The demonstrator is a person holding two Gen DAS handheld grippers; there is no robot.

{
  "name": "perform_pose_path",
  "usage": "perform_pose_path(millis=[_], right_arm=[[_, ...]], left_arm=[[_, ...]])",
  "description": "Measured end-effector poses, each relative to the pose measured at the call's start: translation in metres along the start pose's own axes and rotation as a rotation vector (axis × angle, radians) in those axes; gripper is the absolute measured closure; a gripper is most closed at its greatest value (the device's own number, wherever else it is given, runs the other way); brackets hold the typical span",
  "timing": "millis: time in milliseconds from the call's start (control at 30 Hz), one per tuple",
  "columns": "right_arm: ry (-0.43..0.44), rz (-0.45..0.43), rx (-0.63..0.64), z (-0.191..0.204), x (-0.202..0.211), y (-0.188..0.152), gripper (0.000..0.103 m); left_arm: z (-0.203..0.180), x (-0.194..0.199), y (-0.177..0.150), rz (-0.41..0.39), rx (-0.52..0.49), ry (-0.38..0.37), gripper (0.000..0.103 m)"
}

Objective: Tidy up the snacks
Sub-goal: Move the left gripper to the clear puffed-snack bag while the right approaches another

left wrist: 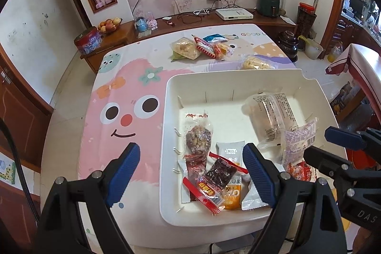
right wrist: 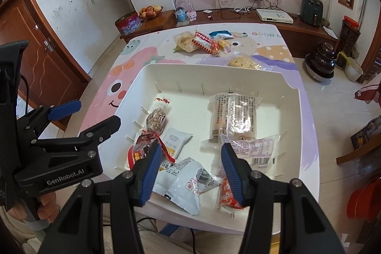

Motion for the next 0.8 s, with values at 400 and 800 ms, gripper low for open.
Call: perform_pose_path(millis=[400, 800], right_arm=[[0.018, 0.062, -0.043, -0.011, -0.028, 0.0, 0.05], [-0.042, 0.068, -0.017, -0.037, -0.053, 0.043, 0.05]], left_arm=[[0.009, -0.028, 0.002, 0.057, 0.035, -0.003, 0.016], [0.034, -0.059, 0.044, 0.046, 0.039, 0.064, 0.016]])
Point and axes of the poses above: each gripper's, at about its wrist camera, not at the fingertips, and x roughly against the way its jaws point, z to its left, y to its top, the point moved 6 cm from there along -x, roughly the way its jaws point, and after that the axes turned 8 degrees about -z, right-handed, at the moved point
